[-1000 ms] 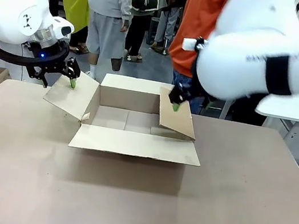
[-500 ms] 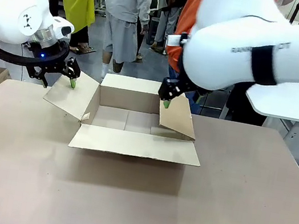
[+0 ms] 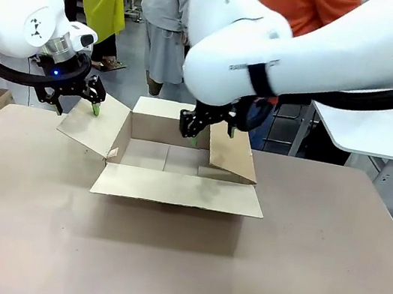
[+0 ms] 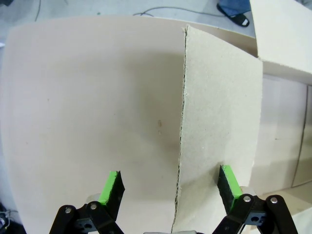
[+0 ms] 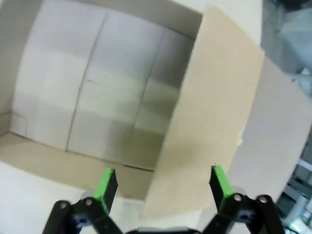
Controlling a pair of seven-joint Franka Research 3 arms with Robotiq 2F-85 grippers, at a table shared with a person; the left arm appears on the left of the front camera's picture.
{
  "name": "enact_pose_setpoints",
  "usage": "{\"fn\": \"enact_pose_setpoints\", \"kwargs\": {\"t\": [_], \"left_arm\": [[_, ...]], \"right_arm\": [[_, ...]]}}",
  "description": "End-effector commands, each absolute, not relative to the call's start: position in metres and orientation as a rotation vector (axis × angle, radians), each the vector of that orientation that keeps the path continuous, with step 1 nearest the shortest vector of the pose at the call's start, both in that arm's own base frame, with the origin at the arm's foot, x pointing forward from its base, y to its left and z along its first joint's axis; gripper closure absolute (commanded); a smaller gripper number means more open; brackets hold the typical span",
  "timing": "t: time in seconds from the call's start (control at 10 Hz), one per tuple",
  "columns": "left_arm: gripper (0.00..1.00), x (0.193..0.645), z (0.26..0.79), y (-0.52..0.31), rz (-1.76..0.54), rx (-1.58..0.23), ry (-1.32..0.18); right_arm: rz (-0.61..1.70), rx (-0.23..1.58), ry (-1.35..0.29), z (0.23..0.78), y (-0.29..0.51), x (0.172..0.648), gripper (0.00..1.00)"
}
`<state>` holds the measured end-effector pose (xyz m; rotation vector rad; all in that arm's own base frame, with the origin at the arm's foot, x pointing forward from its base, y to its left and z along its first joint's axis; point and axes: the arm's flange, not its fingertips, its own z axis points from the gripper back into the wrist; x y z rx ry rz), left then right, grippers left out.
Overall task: Pack the gift set into the box.
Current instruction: Place both hands on the side flaps of the Package Box and spread them outward.
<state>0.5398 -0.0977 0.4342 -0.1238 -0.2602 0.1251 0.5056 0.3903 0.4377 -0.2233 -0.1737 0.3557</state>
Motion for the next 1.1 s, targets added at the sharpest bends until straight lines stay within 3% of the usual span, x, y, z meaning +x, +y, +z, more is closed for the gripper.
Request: {"fn": "enact_pose_setpoints", "kwargs": {"t": [0.0, 0.5, 1.0], "left_arm": [[0.00, 0.538, 0.437, -0.099, 0.138, -0.107, -0.257], [0.00, 0.538, 0.437, -0.099, 0.138, -0.107, -0.257], [0.00, 0.538, 0.437, -0.099, 0.138, -0.107, -0.257]], "right_arm": [[0.281, -0.309, -0.178, 0.426, 0.414, 0.520, 0.00], [0.184, -0.539, -0.176, 0.394, 0.391, 0.525, 0.00], [0.088, -0.553, -0.261, 0.449, 0.332, 0.517, 0.00]]}}
